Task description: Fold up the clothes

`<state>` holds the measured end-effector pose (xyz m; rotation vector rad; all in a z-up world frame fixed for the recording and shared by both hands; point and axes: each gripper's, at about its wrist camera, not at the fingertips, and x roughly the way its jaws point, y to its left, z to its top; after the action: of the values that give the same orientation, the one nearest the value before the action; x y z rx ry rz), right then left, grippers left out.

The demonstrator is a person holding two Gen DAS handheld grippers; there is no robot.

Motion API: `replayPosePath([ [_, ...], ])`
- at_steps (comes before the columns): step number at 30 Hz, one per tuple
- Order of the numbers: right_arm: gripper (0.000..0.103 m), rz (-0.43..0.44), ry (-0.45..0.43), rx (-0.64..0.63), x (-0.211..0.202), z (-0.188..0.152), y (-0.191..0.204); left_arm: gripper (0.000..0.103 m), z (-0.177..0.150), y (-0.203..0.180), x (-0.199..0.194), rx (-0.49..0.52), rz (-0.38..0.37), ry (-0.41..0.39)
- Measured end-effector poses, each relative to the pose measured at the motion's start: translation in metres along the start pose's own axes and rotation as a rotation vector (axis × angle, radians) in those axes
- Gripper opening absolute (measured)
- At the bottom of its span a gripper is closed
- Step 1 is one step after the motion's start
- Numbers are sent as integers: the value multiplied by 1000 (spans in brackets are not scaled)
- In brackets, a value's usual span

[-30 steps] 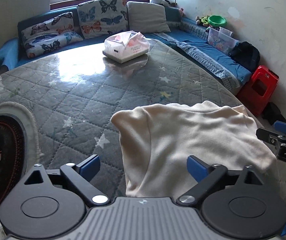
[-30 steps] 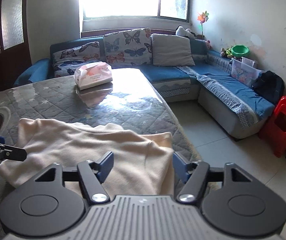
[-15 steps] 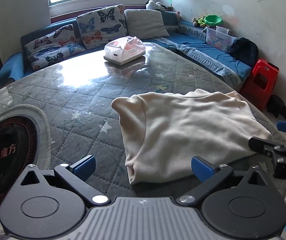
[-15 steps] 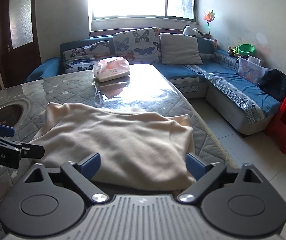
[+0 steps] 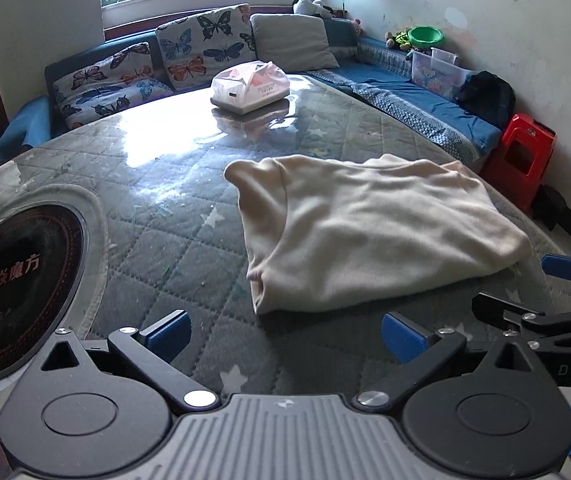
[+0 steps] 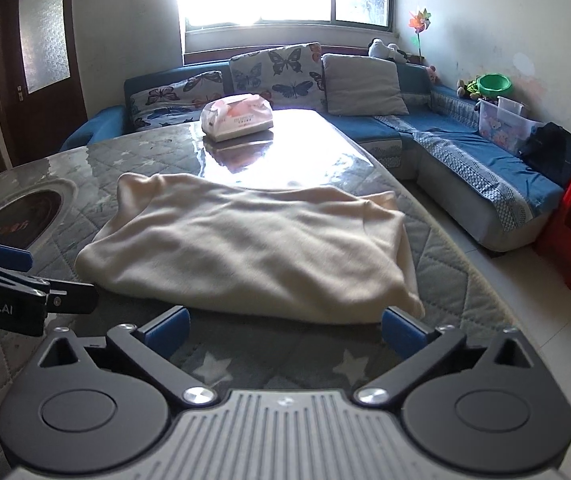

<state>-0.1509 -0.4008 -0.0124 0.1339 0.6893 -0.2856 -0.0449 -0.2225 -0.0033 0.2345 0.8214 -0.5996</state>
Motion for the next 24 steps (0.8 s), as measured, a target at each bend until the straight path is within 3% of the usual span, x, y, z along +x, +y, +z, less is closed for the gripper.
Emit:
replayPosePath([
  [24,103,3,35,61,-4,-23,2,103,-20,-13,-6,5,-15,19],
])
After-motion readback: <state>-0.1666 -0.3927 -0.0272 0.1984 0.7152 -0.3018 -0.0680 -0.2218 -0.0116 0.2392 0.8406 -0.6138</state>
